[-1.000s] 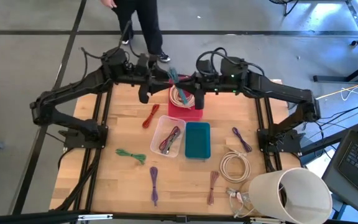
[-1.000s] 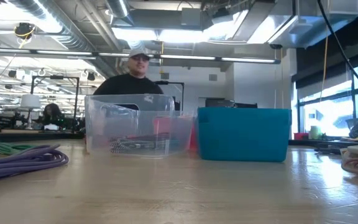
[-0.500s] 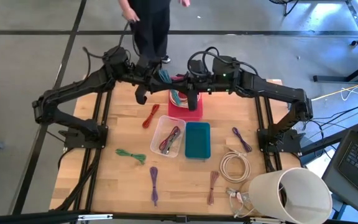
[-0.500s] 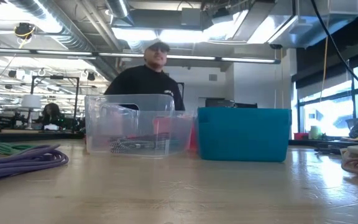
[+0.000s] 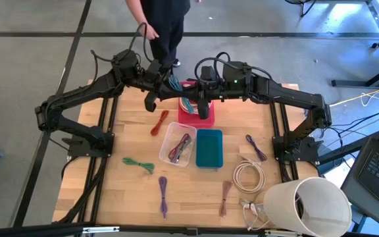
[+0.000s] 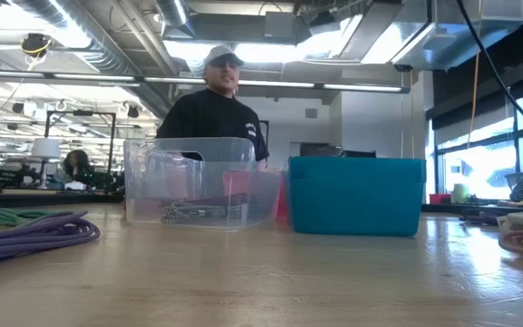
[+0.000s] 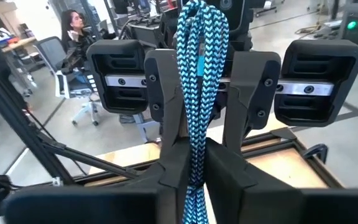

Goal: Pick & Place USB Port
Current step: Put the black and blue charger cable into the transparent bin

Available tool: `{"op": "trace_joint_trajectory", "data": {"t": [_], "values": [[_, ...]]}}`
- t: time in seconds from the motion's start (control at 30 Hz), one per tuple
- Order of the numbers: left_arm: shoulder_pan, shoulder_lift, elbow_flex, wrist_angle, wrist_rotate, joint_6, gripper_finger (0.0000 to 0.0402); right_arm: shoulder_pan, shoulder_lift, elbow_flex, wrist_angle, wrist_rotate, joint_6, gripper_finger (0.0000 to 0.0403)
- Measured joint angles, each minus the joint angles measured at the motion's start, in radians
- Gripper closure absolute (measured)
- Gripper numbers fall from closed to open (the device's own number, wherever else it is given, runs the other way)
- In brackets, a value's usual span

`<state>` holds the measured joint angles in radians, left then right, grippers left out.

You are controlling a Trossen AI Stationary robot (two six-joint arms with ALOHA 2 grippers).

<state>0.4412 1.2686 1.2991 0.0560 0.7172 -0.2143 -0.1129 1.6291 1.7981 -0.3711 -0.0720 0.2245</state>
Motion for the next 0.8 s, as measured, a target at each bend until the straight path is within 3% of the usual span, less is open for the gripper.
{"op": "trace_joint_trajectory", "data": {"t": [0.33, 0.43, 0.67, 0.8], "values": [[-0.003, -0.002, 0.0, -0.035, -0.023, 0.048, 0.032, 0.0, -0.011, -0.002, -0.053, 0.013, -0.065, 0.0333], [-0.002, -0.001, 0.0, -0.039, -0.025, 0.048, 0.0322, -0.001, -0.012, -0.002, -0.067, -0.009, -0.067, 0.0376], [-0.019, 0.002, 0.0, -0.035, -0.067, 0.021, 0.032, -0.002, -0.012, -0.001, -0.078, -0.034, -0.049, 0.039], [-0.029, -0.009, 0.011, 0.064, -0.068, -0.01, 0.0242, -0.002, -0.011, -0.008, -0.157, -0.057, -0.049, 0.039]]}}
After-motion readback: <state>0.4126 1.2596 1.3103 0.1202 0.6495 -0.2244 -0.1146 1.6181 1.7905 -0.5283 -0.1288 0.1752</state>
